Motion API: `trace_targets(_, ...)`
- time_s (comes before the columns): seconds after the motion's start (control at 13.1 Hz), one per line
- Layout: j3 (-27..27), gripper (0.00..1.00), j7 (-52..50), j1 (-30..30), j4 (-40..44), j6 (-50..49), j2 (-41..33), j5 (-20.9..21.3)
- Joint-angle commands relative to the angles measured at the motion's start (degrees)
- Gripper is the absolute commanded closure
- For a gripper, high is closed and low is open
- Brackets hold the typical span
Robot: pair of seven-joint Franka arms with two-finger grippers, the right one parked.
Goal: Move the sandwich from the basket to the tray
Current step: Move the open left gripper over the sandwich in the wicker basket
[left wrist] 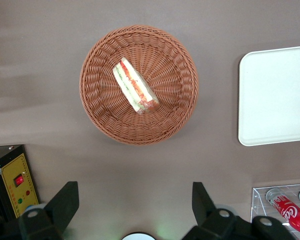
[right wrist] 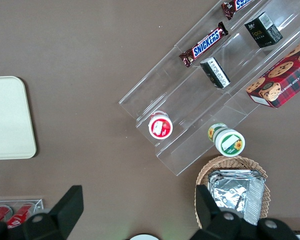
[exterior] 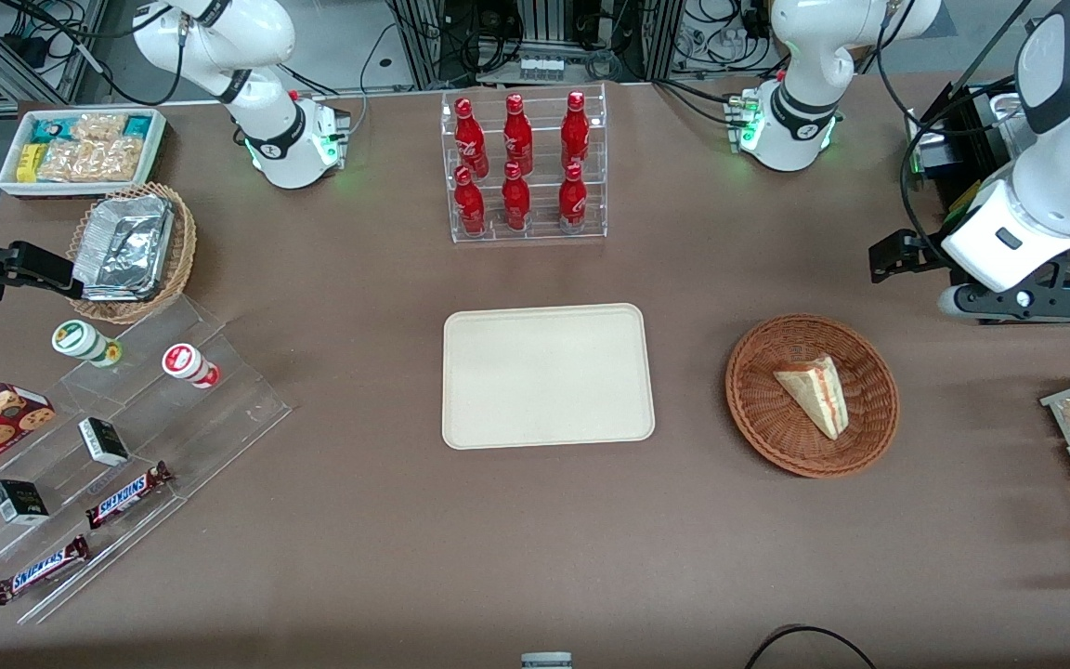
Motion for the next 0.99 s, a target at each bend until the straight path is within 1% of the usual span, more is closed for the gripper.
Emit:
trace_targets(0.0, 0.6, 0.00, 0.7, 0.0, 1.3, -2.5, -0.7, -0.4)
trace_targets(0.23, 0.6, 0.00, 0.9, 0.0, 0.0, -2.2, 0.9, -0.2)
trace_targets(0.38, 0.6, 0.00, 1.2, 0.0, -5.2, 0.6, 0.3, 0.0)
trace_targets(0.61, 0.6, 0.00, 1.2, 0.0, -15.0, 10.6, -0.2, 0.1)
trace_targets(0.91, 0.6, 0.00, 0.3, -0.1, -27.8, 29.5, -0.3, 0.5)
